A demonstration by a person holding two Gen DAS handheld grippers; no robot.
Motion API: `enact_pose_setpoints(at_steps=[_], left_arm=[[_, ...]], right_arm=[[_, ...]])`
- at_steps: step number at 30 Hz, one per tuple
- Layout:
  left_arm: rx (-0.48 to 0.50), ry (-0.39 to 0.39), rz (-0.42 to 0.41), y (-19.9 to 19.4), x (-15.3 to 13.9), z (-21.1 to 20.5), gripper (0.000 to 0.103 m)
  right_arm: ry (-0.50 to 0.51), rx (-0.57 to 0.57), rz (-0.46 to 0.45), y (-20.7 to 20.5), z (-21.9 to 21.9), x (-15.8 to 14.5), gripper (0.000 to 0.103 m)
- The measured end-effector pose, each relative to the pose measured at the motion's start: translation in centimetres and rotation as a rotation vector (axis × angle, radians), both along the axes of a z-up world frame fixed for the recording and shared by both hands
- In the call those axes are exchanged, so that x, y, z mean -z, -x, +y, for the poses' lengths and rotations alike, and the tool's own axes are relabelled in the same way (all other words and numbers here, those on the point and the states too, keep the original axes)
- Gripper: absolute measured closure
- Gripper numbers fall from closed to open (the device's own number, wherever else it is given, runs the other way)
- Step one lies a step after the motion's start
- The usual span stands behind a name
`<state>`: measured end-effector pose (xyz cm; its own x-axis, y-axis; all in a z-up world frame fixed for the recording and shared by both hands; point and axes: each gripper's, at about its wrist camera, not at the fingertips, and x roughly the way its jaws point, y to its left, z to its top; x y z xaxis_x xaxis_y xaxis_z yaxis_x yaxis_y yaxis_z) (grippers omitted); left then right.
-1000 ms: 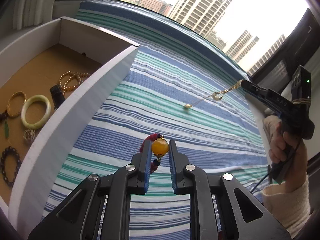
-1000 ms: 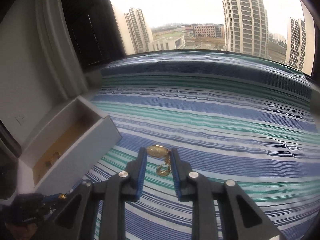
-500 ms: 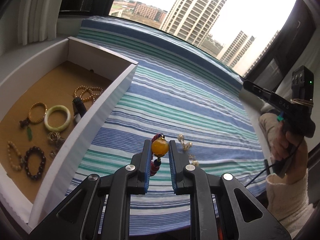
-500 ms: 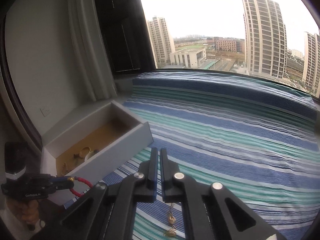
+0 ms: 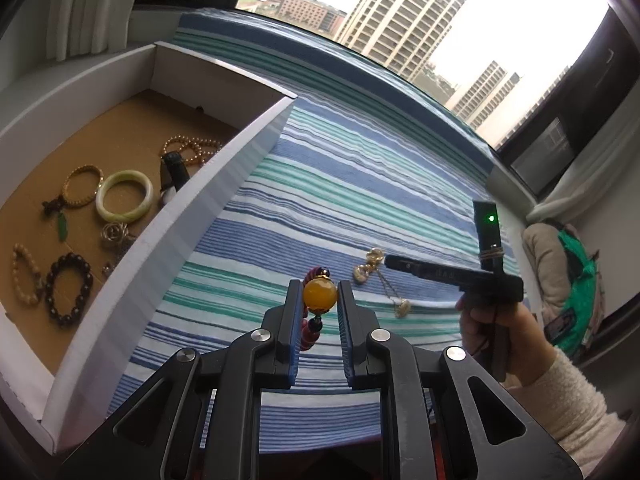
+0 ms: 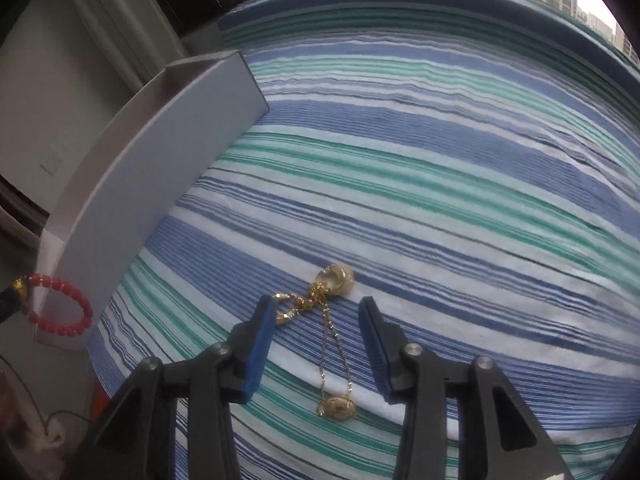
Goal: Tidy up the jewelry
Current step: 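Carry bracelet and earrings into the white box and open both tools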
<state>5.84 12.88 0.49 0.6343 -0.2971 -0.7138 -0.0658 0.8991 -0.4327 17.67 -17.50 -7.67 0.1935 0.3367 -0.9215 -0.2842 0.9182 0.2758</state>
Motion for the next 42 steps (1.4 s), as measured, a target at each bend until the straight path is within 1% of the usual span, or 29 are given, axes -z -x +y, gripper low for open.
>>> enact_pose_setpoints(at_steps=[2,4,5,6,7,9,10,11,12,13,16,20,23,26,31,34,38,42], left_arm=[[0.003,0.007,0.008,0.1,0.2,-0.1,0.088],[0.003,0.012,0.015,0.0,0.4,-0.1,0.088],[0.004,0.014,0.018,-0.1,0.5,-0.1,0.088],[0.004,0.014,0.02,-0.2,0.6,-0.1,0.088],[0.004,0.016,0.022,-0.3,0.8,0.0,0.088],[0.0,0.021,0.03,-0.4,1.2,0.2,0.088],[-0.001,0.023,0.035,-0.6,1.4,0.3,0.088],[-0.002,0.025,0.039,-0.5,1.5,0.4,0.088],[-0.001,0.027,0.041,-0.5,1.6,0.4,0.088],[0.002,0.026,0.041,-0.3,1.6,0.5,0.088],[0.003,0.022,0.036,0.0,1.4,0.7,0.088],[0.003,0.036,0.015,0.3,0.4,1.0,0.088],[0.01,0.066,-0.001,0.7,-0.9,1.7,0.088],[0.01,0.082,-0.026,1.4,-2.9,3.0,0.088],[-0.034,0.06,-0.068,2.7,-6.6,6.5,0.088],[-0.084,0.023,-0.069,3.1,-7.8,9.2,0.088],[-0.161,-0.02,-0.047,3.0,-7.9,12.9,0.088],[-0.236,-0.048,-0.009,2.2,-6.6,16.5,0.088]], right_arm=[[-0.056,0.086,0.039,-0.4,-0.6,1.5,0.059],[-0.057,0.111,0.031,-0.5,0.2,2.0,0.062],[-0.043,0.113,0.029,-0.5,0.9,2.3,0.072],[-0.017,0.114,0.032,-0.5,1.6,2.5,0.079],[0.019,0.113,0.035,-0.3,2.3,2.9,0.082],[0.118,0.105,-0.012,0.0,3.6,3.2,0.094],[0.142,0.109,-0.033,-0.1,3.8,3.1,0.094],[0.139,0.128,-0.038,-0.4,3.5,3.0,0.094],[0.14,0.148,-0.042,-0.5,3.1,2.9,0.098],[0.134,0.162,-0.057,-0.5,2.7,2.5,0.099],[0.059,0.164,-0.102,0.0,1.2,0.0,0.099],[-0.006,0.136,-0.159,1.1,0.1,-4.7,0.099],[-0.043,0.103,-0.2,1.5,0.2,-8.3,0.099],[-0.073,0.064,-0.248,1.6,0.9,-11.8,0.099],[-0.117,-0.018,-0.322,0.2,4.5,-16.9,0.099],[-0.13,-0.069,-0.365,-0.8,7.1,-19.4,0.099],[-0.167,-0.133,-0.384,-2.2,11.5,-21.2,0.099],[-0.212,-0.205,-0.373,-2.6,15.7,-21.8,0.099]])
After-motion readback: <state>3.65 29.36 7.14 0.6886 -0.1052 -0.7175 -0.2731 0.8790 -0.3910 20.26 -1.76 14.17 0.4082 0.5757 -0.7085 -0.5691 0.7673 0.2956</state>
